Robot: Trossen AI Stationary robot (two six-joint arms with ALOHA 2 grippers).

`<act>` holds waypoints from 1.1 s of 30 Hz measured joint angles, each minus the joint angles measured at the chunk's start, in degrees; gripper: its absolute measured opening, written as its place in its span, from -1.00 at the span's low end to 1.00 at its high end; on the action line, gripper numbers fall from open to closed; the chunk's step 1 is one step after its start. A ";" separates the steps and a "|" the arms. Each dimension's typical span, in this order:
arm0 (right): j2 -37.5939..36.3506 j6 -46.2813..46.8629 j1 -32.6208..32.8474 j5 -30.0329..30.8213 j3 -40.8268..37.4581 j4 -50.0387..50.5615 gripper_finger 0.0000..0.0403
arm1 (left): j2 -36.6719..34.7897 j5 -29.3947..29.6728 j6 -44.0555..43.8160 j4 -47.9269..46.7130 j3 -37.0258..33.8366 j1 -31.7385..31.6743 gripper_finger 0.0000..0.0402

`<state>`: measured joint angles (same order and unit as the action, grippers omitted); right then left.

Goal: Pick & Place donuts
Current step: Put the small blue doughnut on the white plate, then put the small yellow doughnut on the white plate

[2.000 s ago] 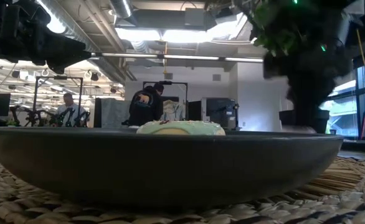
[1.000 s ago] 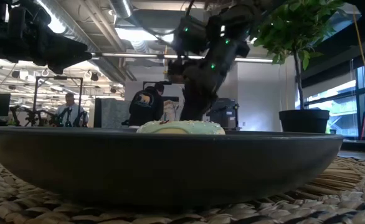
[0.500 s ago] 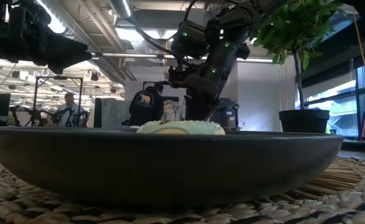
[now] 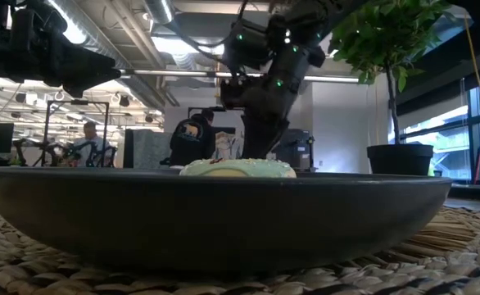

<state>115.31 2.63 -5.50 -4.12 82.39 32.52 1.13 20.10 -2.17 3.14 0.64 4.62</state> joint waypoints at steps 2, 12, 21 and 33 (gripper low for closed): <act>0.00 0.07 0.06 -0.02 2.24 3.31 -0.36 | 0.00 0.00 0.00 -0.02 0.00 0.00 -0.07; -2.59 -1.03 2.10 0.13 9.37 24.42 -0.32 | -0.01 0.00 -0.02 0.00 0.00 0.00 -0.07; -23.56 1.68 8.03 4.01 -8.05 13.19 -0.32 | 0.00 -0.09 -0.03 0.00 0.00 0.00 -0.07; -43.79 -9.20 5.87 4.79 -36.24 -15.10 -0.32 | -0.02 -0.17 -0.04 0.02 0.00 0.00 -0.07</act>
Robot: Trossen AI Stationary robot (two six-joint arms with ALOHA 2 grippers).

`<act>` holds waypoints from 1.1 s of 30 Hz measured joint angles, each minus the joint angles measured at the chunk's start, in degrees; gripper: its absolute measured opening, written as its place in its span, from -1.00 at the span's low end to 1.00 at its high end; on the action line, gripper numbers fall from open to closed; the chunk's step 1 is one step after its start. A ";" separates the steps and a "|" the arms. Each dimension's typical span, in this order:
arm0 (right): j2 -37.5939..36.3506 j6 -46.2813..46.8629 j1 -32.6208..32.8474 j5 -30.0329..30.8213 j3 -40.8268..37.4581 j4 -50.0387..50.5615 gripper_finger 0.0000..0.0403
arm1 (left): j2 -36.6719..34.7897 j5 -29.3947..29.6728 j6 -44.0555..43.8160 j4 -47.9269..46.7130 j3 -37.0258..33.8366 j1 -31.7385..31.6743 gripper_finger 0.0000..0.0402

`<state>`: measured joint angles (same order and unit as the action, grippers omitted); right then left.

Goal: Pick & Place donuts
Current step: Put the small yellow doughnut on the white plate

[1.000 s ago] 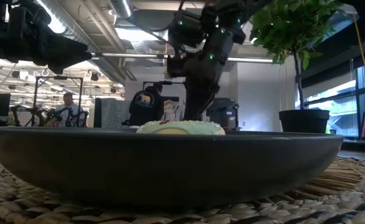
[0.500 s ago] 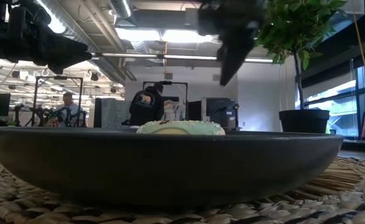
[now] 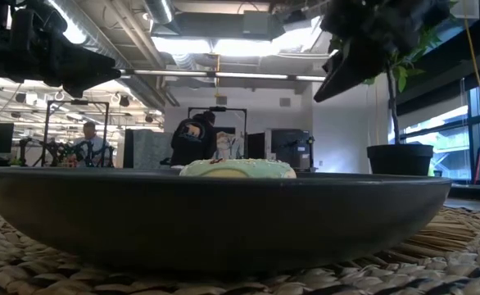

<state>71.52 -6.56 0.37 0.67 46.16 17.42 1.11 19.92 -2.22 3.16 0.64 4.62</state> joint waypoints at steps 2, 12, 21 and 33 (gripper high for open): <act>-0.41 -2.79 -0.96 -0.03 -2.02 -3.35 -0.32 | 0.02 -0.04 0.00 0.00 0.00 -0.01 -0.06; -0.50 4.64 -5.37 9.77 -3.46 -5.24 -0.32 | 0.02 -0.07 0.00 0.00 0.00 0.00 -0.07; -0.47 3.63 -5.13 4.60 -3.46 -15.17 -0.32 | 0.01 -0.07 0.00 0.00 0.00 0.00 -0.07; -2.29 29.74 10.65 -4.72 -1.58 8.12 -0.32 | 0.00 -0.15 -3.42 0.00 0.00 0.06 -0.06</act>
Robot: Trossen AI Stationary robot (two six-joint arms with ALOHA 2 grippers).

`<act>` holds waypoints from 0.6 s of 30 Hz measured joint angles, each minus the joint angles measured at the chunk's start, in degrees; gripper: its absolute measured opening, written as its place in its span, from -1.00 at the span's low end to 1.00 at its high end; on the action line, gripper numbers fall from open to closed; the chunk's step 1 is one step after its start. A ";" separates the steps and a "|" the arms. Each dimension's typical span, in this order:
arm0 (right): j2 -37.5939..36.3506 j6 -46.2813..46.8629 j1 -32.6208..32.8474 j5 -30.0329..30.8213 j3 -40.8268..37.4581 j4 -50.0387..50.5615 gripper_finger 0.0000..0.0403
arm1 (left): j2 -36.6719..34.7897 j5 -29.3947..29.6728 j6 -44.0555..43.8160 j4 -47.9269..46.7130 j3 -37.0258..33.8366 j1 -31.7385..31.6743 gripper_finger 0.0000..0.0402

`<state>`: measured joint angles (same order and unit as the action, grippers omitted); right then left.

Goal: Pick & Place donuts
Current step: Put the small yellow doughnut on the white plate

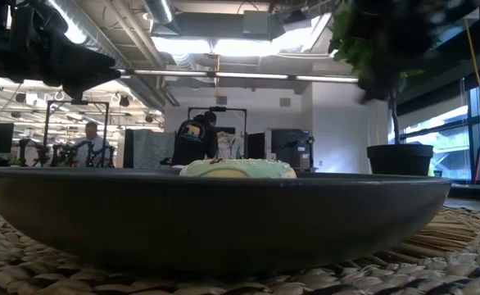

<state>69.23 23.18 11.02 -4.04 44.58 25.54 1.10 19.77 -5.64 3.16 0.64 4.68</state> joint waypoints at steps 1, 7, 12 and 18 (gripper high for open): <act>0.00 4.63 2.63 1.08 0.00 3.06 -0.32 | 0.00 -0.10 -1.81 0.00 0.00 -0.02 -0.06; 0.06 37.67 17.70 3.96 0.02 18.50 -0.32 | 0.01 -0.24 -5.82 0.00 0.00 -0.02 -0.07; 1.22 59.68 29.76 6.10 0.04 22.14 -0.32 | 0.00 -0.31 -5.79 0.00 0.00 -0.02 -0.06; 3.59 70.50 38.63 5.74 0.04 20.82 -0.32 | 0.02 -0.22 -5.76 0.00 0.00 -0.02 -0.07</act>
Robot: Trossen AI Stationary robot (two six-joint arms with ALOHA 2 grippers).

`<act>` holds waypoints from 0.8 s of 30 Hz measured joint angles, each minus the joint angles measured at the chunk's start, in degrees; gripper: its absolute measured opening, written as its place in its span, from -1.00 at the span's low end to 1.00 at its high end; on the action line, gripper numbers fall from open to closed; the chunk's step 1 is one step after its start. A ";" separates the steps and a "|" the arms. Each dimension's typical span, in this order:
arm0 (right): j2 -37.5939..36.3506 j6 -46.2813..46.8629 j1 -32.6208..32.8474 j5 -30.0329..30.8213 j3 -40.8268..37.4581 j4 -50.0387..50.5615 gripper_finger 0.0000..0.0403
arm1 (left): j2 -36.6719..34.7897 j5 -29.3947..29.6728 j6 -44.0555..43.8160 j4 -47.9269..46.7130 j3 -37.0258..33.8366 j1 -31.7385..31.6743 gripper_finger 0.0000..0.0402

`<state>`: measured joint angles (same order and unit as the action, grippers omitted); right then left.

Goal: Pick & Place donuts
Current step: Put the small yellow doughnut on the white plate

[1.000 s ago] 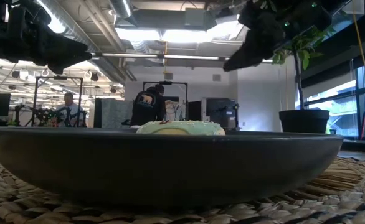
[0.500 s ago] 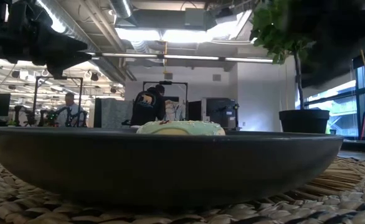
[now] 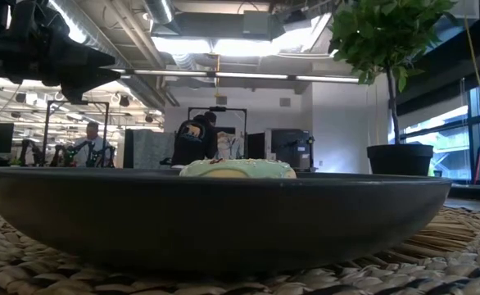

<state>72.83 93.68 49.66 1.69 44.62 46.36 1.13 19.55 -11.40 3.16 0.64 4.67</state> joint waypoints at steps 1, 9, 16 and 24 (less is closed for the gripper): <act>0.56 1.38 1.01 -0.13 0.00 0.46 -0.32 | 0.00 -0.02 0.00 0.00 0.00 0.00 -0.07; 6.48 10.83 5.48 -4.87 0.00 1.56 -0.32 | -0.02 0.02 -1.33 0.00 0.00 0.07 -0.07; 11.23 10.98 5.56 -4.44 0.00 1.19 -0.32 | -0.01 -0.02 -1.38 0.00 0.00 0.06 -0.06; 14.85 12.96 5.54 -4.40 0.00 -1.26 -0.33 | 0.00 0.02 -1.38 0.00 0.00 0.05 -0.06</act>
<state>87.68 106.64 55.20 -2.71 44.62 45.10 1.13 19.57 -12.78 3.16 0.64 4.72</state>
